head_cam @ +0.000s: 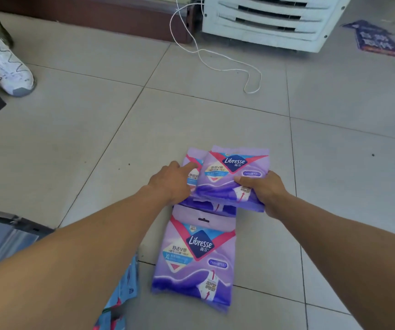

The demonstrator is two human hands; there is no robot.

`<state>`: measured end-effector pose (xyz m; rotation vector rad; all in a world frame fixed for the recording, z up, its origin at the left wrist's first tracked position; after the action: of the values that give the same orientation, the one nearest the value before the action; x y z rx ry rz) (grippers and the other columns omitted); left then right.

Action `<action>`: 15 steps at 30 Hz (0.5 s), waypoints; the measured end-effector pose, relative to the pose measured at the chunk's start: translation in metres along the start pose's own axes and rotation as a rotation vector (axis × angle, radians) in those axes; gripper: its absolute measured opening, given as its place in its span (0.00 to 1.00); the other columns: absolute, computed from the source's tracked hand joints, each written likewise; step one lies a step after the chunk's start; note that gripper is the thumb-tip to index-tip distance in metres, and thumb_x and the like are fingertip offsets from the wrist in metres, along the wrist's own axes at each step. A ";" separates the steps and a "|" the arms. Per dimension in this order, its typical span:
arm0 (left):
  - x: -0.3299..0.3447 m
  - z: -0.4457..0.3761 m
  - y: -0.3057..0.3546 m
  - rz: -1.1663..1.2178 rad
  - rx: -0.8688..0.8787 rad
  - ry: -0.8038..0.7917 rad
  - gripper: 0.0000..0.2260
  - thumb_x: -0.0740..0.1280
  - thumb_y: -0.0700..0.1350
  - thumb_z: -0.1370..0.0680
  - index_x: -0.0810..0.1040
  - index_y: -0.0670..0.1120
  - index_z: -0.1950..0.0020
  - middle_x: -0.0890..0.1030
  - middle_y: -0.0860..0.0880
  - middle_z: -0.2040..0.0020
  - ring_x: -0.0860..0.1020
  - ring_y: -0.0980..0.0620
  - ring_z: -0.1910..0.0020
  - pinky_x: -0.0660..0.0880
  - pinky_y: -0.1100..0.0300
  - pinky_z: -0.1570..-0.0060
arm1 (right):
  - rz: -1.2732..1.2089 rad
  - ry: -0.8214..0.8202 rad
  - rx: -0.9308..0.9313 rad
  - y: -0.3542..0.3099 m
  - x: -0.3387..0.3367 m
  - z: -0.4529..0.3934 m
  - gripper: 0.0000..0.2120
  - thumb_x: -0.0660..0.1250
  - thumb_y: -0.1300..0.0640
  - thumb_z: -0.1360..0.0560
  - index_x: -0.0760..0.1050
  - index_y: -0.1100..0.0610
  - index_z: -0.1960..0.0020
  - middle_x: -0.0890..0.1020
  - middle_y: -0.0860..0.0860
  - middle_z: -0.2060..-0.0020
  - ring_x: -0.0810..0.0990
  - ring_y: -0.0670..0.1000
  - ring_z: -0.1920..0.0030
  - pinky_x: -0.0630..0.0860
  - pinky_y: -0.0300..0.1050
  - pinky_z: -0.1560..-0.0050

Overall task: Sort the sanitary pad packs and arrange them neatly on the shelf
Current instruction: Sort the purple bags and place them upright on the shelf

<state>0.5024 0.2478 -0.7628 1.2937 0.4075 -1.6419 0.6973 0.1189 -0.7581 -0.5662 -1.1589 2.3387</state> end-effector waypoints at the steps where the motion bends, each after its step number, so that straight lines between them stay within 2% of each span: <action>1: 0.003 -0.002 -0.002 -0.005 -0.012 -0.002 0.28 0.62 0.48 0.22 0.57 0.59 0.24 0.68 0.43 0.34 0.72 0.42 0.37 0.75 0.48 0.41 | -0.012 -0.012 -0.015 -0.003 -0.008 0.001 0.18 0.80 0.60 0.35 0.78 0.58 0.48 0.86 0.55 0.55 0.86 0.51 0.63 0.80 0.42 0.71; 3: 0.010 -0.008 -0.002 0.032 -0.038 -0.008 0.25 0.61 0.51 0.20 0.57 0.59 0.23 0.69 0.42 0.34 0.73 0.41 0.38 0.75 0.49 0.42 | -0.033 -0.017 -0.028 -0.002 -0.028 0.002 0.16 0.79 0.61 0.34 0.78 0.57 0.50 0.86 0.55 0.55 0.86 0.51 0.65 0.79 0.41 0.71; 6: 0.019 -0.015 0.004 0.120 -0.066 -0.004 0.25 0.62 0.55 0.20 0.59 0.59 0.24 0.73 0.38 0.41 0.75 0.40 0.45 0.73 0.53 0.47 | -0.055 -0.015 -0.016 0.005 -0.056 0.003 0.19 0.78 0.60 0.33 0.78 0.58 0.44 0.86 0.56 0.53 0.86 0.54 0.60 0.81 0.44 0.68; 8: 0.023 -0.018 0.009 0.197 -0.108 0.004 0.30 0.66 0.55 0.22 0.57 0.58 0.23 0.74 0.38 0.40 0.75 0.40 0.45 0.72 0.55 0.47 | -0.070 -0.014 0.004 0.010 -0.071 0.004 0.24 0.79 0.58 0.33 0.77 0.59 0.40 0.86 0.56 0.52 0.86 0.57 0.57 0.82 0.48 0.64; 12: 0.032 -0.024 0.016 0.282 -0.261 0.041 0.43 0.73 0.51 0.27 0.48 0.57 0.22 0.76 0.40 0.39 0.75 0.38 0.40 0.73 0.51 0.44 | -0.098 -0.049 0.014 0.016 -0.087 0.007 0.22 0.78 0.59 0.33 0.77 0.58 0.41 0.86 0.56 0.53 0.86 0.57 0.57 0.81 0.46 0.66; 15: 0.031 -0.024 0.017 0.344 -0.423 0.110 0.48 0.77 0.46 0.30 0.45 0.55 0.23 0.76 0.41 0.41 0.72 0.39 0.38 0.70 0.50 0.45 | -0.109 -0.067 0.010 0.017 -0.093 0.007 0.22 0.79 0.58 0.33 0.77 0.58 0.41 0.86 0.56 0.53 0.86 0.57 0.56 0.82 0.48 0.63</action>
<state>0.5305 0.2427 -0.7946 1.0648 0.5337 -1.1265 0.7647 0.0519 -0.7537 -0.4128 -1.1778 2.2842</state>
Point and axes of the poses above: each hand's wrist, its own z-axis away from the middle knuckle, its own x-axis out of the palm, y = z × x, the point moved 7 cm from there along -z, towards the middle knuckle
